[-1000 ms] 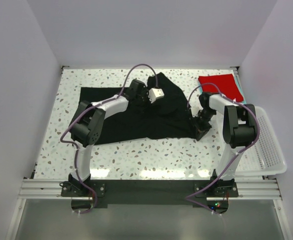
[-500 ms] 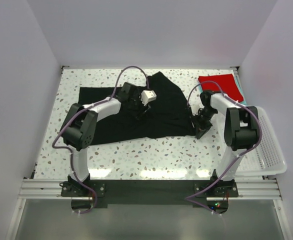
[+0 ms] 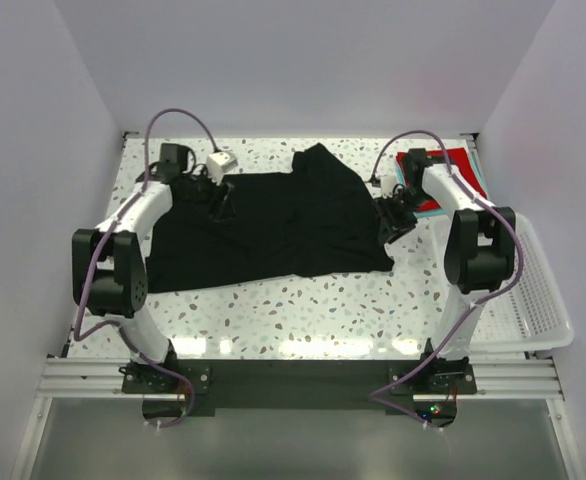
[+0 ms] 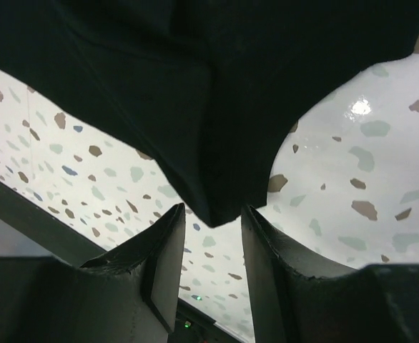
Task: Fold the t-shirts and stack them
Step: Fold the tshirt
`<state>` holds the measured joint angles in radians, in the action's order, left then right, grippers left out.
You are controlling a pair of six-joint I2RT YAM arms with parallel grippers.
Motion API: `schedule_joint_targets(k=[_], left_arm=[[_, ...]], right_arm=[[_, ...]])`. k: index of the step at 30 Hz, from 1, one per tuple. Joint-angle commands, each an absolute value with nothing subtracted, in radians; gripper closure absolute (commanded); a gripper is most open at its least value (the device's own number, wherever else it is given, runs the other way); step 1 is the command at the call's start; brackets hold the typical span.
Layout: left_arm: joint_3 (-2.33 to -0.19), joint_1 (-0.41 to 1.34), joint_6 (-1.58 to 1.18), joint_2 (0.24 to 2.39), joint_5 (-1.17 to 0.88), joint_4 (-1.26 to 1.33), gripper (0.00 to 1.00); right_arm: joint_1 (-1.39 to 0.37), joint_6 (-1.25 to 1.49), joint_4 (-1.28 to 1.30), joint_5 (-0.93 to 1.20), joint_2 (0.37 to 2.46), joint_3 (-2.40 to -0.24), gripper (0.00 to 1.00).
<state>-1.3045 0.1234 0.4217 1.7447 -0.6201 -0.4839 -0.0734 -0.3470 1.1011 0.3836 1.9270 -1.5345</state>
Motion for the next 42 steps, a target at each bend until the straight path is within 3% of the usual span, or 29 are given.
schedule_joint_targets(k=[1,7,14,18,19,20,22,35,39,42], left_arm=[[-1.275,-0.03,0.518,1.713,-0.68,-0.712,0.37],[-1.239,-0.224,0.629,1.764,-0.664,-0.788,0.37],[-1.197,-0.261,0.635,1.838,-0.603,-0.741,0.4],[-1.2,-0.284,0.6,1.877,-0.566,-0.709,0.42],[-1.204,-0.287,0.597,1.887,-0.565,-0.707,0.42],[-1.207,-0.291,0.591,1.899,-0.558,-0.701,0.43],[-1.206,-0.296,0.581,1.907,-0.537,-0.693,0.43],[-1.183,-0.327,0.569,1.951,-0.453,-0.677,0.51],[-1.177,-0.325,0.566,1.956,-0.457,-0.677,0.52],[-1.175,-0.327,0.568,1.954,-0.46,-0.681,0.51]], right_arm=[[-0.075,-0.299,1.121,0.41,1.988,-1.566,0.59],[-0.087,-0.285,1.117,0.449,2.019,-1.519,0.59],[-0.092,-0.29,1.106,0.451,1.994,-1.451,0.64],[-0.091,-0.293,1.109,0.446,2.0,-1.451,0.79],[-0.091,-0.293,1.111,0.445,2.003,-1.454,0.9],[-0.091,-0.296,1.114,0.442,2.003,-1.459,0.95],[-0.091,-0.301,1.121,0.425,1.993,-1.46,1.0],[-0.089,-0.426,1.186,0.284,1.902,-1.391,1.0],[-0.089,-0.436,1.167,0.288,1.922,-1.339,0.84],[-0.09,-0.423,1.16,0.301,1.93,-1.354,0.66]])
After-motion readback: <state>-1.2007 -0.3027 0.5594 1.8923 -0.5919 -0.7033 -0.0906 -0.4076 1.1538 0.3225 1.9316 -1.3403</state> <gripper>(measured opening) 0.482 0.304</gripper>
